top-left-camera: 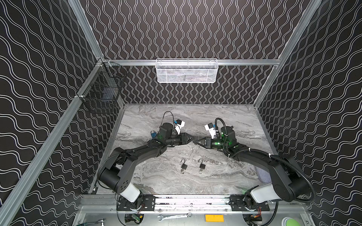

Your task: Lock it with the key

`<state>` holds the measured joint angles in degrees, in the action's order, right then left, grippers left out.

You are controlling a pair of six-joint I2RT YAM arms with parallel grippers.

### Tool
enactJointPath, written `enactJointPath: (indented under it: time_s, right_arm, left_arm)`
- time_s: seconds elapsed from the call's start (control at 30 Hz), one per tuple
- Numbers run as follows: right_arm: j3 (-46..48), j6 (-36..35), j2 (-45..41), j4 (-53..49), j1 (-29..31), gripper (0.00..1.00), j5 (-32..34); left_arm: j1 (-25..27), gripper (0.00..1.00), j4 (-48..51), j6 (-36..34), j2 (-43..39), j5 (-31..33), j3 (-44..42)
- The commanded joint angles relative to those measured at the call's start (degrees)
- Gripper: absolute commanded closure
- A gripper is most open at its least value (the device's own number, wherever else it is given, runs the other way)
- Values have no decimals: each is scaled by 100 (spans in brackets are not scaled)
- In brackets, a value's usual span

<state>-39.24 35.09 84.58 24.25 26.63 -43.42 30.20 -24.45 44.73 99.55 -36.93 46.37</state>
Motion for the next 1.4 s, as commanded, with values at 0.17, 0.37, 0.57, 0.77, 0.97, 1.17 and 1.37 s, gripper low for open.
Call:
enactJointPath:
  time_s: [0.17,0.37,0.57,0.77,0.97,1.17,1.37]
  right_arm:
    - [-75,-70,32,36,6,100,-86]
    - [-55,-89,24,15,8,100,-97]
    - [-73,-75,13,10,8,100,-97]
    - [-116,-68,12,-8,1,100,-110]
    - [-177,-60,65,-41,4,100,-167]
    - [-172,167,83,219,-18,100,-341]
    - [-172,335,-6,295,-46,100,-469]
  left_arm:
    - [-59,70,-328,26,-10,-120,-18]
    - [-158,73,-545,141,47,-208,-106]
    - [-166,76,-585,160,91,-243,-110]
    - [-167,81,-649,167,148,-289,-118]
    - [-166,90,-750,182,182,-332,-128]
    - [-167,98,-702,104,217,-359,-120]
    - [-163,100,-799,54,267,-364,-181]
